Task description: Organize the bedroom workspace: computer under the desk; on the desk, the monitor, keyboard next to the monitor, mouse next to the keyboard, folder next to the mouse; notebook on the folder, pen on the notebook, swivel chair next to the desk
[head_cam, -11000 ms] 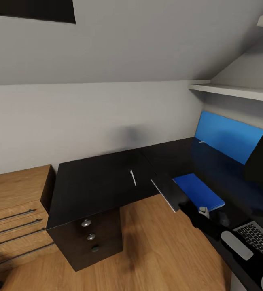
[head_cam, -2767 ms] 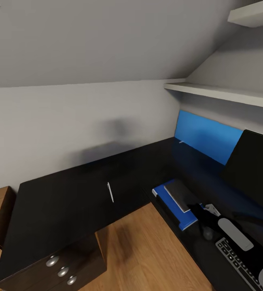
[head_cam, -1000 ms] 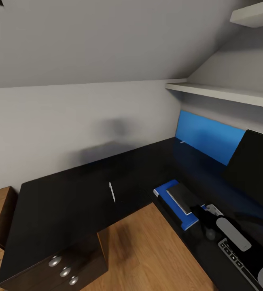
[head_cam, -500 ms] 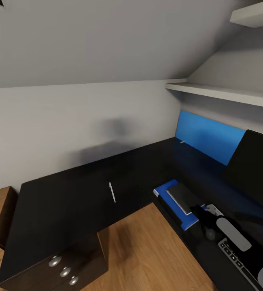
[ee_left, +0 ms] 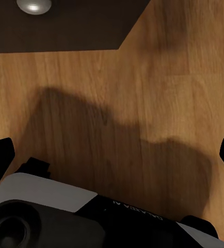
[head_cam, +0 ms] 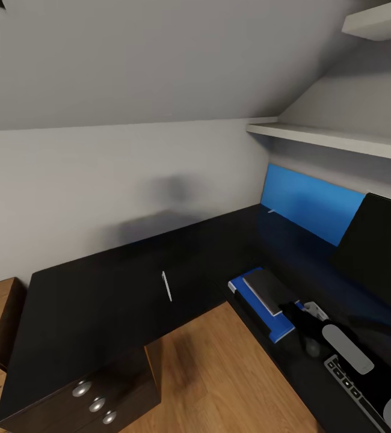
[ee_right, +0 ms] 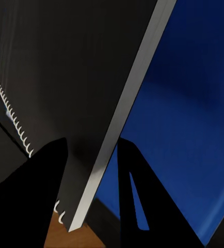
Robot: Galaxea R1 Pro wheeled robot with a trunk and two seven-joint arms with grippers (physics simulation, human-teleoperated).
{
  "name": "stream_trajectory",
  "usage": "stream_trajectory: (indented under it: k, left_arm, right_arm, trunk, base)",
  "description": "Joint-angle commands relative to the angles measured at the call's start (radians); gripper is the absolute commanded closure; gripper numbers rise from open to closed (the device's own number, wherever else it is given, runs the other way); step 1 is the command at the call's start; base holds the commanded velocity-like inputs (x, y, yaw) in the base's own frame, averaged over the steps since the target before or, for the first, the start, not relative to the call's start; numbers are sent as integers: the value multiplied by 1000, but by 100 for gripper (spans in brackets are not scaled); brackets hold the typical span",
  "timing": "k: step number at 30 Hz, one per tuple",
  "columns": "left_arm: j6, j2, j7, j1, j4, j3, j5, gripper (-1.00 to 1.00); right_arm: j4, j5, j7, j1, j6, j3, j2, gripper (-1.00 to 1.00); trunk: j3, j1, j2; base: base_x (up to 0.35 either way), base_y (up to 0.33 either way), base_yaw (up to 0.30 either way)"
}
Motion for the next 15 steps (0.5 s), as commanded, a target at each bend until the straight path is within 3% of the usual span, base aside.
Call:
stream_trajectory:
  k: [1, 15]
  left_arm:
    - [-5, 1, 4, -1, 0, -7, 11, -100]
    - [-6, 1, 4, -1, 0, -7, 11, -100]
  right_arm:
    - [-2, -8, -7, -1, 0, 3, -1, 100]
    - [-1, -7, -7, -1, 1, 9, -1, 100]
  trunk:
    - [-1, 0, -1]
    - [-1, 0, -1]
  base:
    - [0, 0, 0]
    - [0, 0, 0]
